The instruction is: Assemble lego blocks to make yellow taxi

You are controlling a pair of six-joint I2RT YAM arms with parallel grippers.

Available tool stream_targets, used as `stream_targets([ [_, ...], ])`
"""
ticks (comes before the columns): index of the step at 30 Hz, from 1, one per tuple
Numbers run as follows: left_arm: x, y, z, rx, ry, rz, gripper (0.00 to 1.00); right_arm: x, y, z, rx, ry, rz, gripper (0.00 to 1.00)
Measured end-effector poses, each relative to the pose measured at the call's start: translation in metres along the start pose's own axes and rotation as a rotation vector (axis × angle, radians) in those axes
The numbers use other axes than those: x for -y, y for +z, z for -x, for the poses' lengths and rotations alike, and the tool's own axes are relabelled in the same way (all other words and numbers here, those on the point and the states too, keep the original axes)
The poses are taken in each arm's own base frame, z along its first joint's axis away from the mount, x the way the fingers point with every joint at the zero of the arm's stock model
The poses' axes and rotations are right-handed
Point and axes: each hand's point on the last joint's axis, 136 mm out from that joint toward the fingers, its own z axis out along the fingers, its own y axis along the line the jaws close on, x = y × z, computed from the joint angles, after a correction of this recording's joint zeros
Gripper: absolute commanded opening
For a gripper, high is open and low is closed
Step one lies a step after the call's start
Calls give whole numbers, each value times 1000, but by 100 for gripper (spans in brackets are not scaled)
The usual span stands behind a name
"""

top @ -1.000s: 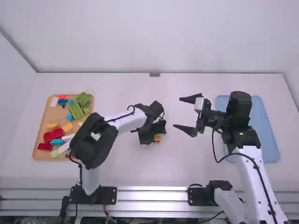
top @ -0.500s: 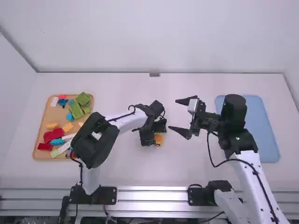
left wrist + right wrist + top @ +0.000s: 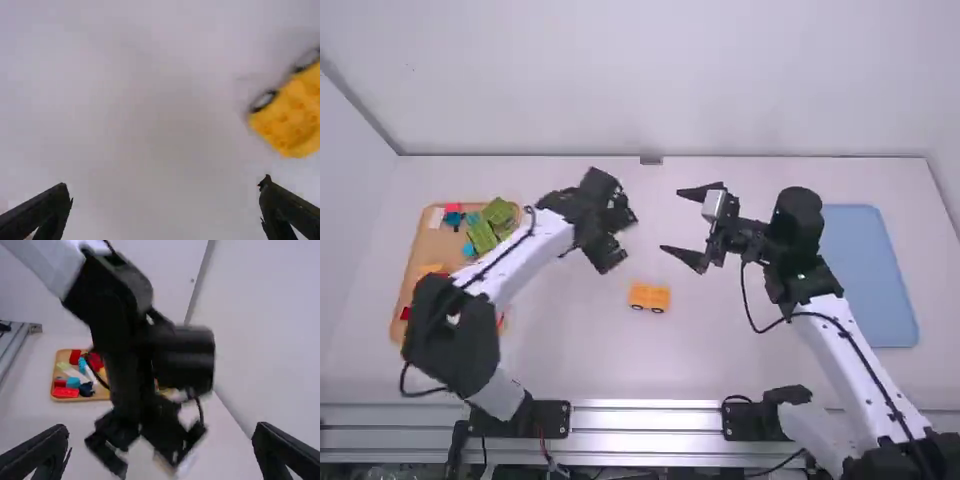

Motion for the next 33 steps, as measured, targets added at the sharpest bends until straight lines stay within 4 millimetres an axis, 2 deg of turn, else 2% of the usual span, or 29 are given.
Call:
stream_targets([
  [4,-63,-52,-33,71,-392,114,99,10,15,-13,12,59,15,98],
  [6,-78,-66,-47,88,-521,145,99,10,22,-23,-8,107,35,98],
  [8,-102,-91,-71,130,-740,202,99,9,35,-35,-58,183,82,98],
  [9,-104,-94,-74,134,-762,208,99,9,37,-36,-63,190,88,98],
  [11,-118,-113,-96,163,-935,250,99,8,52,-34,-97,205,133,98],
  [12,-120,-115,-100,165,-964,256,99,8,56,-32,-103,201,141,98],
  [15,-131,-133,-130,180,-1149,302,99,10,75,-13,-110,145,175,98],
  [18,-135,-139,-147,171,-1243,329,99,13,88,-3,-100,104,190,98],
  [20,-138,-140,-166,141,-1338,353,99,15,102,2,-94,80,209,98],
  [22,-138,-142,-185,104,-1428,374,99,16,115,-1,-104,87,228,98],
  [26,-143,-147,-209,91,-1547,408,99,16,132,-18,-148,133,261,98],
  [30,-148,-151,-228,110,-1660,405,99,14,141,-25,-168,146,282,98],
  [33,-150,-150,-237,104,-1704,373,99,16,142,-22,-162,133,281,98],
])
